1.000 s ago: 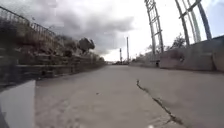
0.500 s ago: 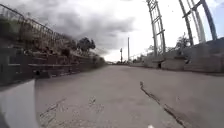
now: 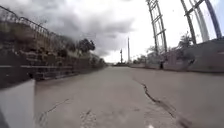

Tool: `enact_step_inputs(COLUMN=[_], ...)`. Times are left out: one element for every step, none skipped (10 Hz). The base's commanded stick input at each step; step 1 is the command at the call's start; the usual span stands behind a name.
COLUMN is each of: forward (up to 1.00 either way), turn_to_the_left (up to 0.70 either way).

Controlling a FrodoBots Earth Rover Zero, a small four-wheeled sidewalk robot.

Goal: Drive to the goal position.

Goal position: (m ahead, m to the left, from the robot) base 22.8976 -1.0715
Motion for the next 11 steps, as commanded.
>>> enact_step_inputs(forward=[0.70, 0.70, 0.70, 0.70, 0.70, 0.70, 0.70, 0.70, 0.70, 0.70, 0.70], turn_to_the_left=[0.00, 0.00, 0.00, 0.00, 0.00, 0.00, 0.00, 0.00, 0.00, 0.00, 0.00])
